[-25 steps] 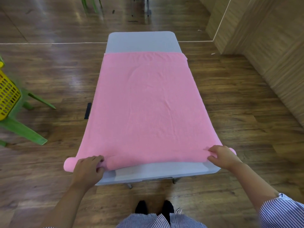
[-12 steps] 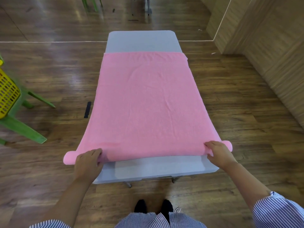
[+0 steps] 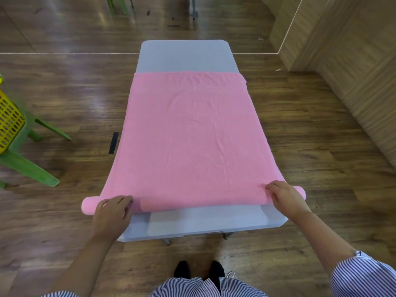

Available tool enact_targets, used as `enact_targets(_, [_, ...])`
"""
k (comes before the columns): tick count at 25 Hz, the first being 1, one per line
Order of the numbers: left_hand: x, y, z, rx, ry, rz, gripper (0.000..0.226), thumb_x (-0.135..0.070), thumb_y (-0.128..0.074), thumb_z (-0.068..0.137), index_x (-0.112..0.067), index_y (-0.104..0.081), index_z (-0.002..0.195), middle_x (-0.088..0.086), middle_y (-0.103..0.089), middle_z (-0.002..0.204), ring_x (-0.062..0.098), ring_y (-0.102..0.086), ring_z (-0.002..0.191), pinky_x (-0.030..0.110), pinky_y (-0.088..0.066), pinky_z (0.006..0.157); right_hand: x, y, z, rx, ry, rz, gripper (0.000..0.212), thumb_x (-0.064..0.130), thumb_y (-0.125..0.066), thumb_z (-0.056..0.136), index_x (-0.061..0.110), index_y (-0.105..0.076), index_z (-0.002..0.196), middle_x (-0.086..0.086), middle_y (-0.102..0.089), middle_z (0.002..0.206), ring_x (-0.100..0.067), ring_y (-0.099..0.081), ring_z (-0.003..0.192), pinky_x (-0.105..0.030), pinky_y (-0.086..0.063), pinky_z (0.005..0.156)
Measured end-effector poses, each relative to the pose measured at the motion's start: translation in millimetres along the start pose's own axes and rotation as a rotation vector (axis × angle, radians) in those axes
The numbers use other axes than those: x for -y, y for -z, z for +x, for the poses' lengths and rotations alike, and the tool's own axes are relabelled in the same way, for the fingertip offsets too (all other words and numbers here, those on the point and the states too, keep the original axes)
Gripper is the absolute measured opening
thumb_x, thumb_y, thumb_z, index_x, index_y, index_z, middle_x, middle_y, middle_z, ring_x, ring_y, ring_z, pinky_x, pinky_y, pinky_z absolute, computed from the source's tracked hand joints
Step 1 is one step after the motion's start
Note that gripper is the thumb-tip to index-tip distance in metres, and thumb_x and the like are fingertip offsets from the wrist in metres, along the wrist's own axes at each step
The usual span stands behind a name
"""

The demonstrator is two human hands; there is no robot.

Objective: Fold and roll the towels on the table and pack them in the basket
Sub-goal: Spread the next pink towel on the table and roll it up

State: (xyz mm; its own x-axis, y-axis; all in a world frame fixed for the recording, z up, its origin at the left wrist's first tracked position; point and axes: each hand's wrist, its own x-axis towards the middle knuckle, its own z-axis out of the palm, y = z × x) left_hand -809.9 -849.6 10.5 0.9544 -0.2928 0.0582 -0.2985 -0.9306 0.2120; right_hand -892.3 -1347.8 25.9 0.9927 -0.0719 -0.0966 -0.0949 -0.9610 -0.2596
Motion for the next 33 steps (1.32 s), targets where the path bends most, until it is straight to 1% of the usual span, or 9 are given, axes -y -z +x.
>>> enact_targets(4, [-1,-5,2,0.135,0.030,0.036,0.047,-0.035,-0.060,0.059,-0.012,-0.069,0.099,0.000,-0.071,0.093,0.025,-0.068,0.084,0.049,-0.050,0.083,0,-7,-4,0.169,-0.023,0.024,0.047,0.016,-0.063,0.079,0.005,-0.057,0.125,-0.008,-0.060,0.121,-0.028,-0.054,0.111,-0.035,-0.040,0.100])
enact_targets(6, [0,-5,3,0.153,0.045,0.049,0.046,-0.032,-0.058,0.058,-0.012,-0.068,0.098,0.002,-0.072,0.090,0.026,-0.068,0.080,0.049,-0.049,0.081,-1,-6,-4,0.227,-0.019,0.016,0.055,0.017,-0.065,0.076,0.006,-0.053,0.129,-0.008,-0.057,0.125,-0.027,-0.051,0.114,-0.032,-0.036,0.102])
enact_targets(12, [6,2,0,0.154,-0.019,0.083,0.042,-0.041,-0.040,0.065,-0.019,-0.070,0.083,-0.006,-0.066,0.063,0.022,-0.063,0.057,0.036,-0.046,0.063,-3,4,1,0.388,-0.093,0.092,0.048,0.021,-0.059,0.083,0.013,-0.052,0.130,-0.003,-0.056,0.123,-0.018,-0.049,0.119,-0.024,-0.032,0.102])
enact_targets(16, [1,2,1,0.024,-0.070,0.043,0.037,-0.033,-0.041,0.065,-0.015,-0.064,0.088,-0.003,-0.066,0.086,0.023,-0.062,0.076,0.040,-0.042,0.071,-5,6,3,0.184,-0.031,0.160,0.043,0.017,-0.067,0.073,0.010,-0.058,0.115,0.001,-0.049,0.104,-0.019,-0.050,0.100,-0.031,-0.042,0.089])
enact_targets(18, [-6,1,0,-0.010,-0.090,0.024,0.036,-0.031,-0.041,0.068,-0.014,-0.064,0.090,-0.001,-0.066,0.090,0.023,-0.063,0.080,0.040,-0.044,0.073,-5,3,0,0.008,0.012,0.135,0.033,0.008,-0.068,0.074,0.009,-0.062,0.106,-0.001,-0.058,0.101,-0.023,-0.056,0.093,-0.037,-0.048,0.082])
enact_targets(20, [-8,-5,-4,0.015,-0.082,0.014,0.044,-0.036,-0.044,0.068,-0.012,-0.068,0.097,0.000,-0.069,0.095,0.023,-0.064,0.085,0.044,-0.047,0.079,-6,-3,-5,-0.051,0.051,0.101,0.033,0.003,-0.067,0.076,0.007,-0.066,0.109,-0.005,-0.065,0.103,-0.026,-0.061,0.091,-0.044,-0.051,0.083])
enact_targets(23, [-4,-14,-7,0.103,-0.055,0.035,0.052,-0.036,-0.050,0.064,-0.011,-0.068,0.107,0.002,-0.069,0.101,0.023,-0.063,0.093,0.049,-0.045,0.089,-7,-6,-10,0.081,-0.020,0.074,0.050,0.011,-0.067,0.076,0.008,-0.057,0.125,-0.005,-0.058,0.123,-0.026,-0.051,0.115,-0.040,-0.035,0.106])
enact_targets(29, [-6,-2,-4,0.168,-0.056,0.041,0.050,-0.043,-0.045,0.061,-0.014,-0.075,0.088,-0.004,-0.072,0.076,0.021,-0.068,0.067,0.041,-0.052,0.067,-4,8,-11,0.167,-0.103,0.136,0.044,0.013,-0.066,0.076,0.017,-0.062,0.121,0.004,-0.063,0.121,-0.014,-0.057,0.113,-0.015,-0.033,0.092])
enact_targets(33, [0,3,-1,0.111,-0.132,0.037,0.047,-0.043,-0.046,0.060,-0.017,-0.071,0.091,-0.004,-0.070,0.088,0.021,-0.067,0.079,0.039,-0.048,0.067,-5,14,-7,0.279,-0.128,0.103,0.043,0.014,-0.063,0.078,0.017,-0.061,0.121,0.004,-0.062,0.117,-0.015,-0.055,0.112,-0.018,-0.035,0.092])
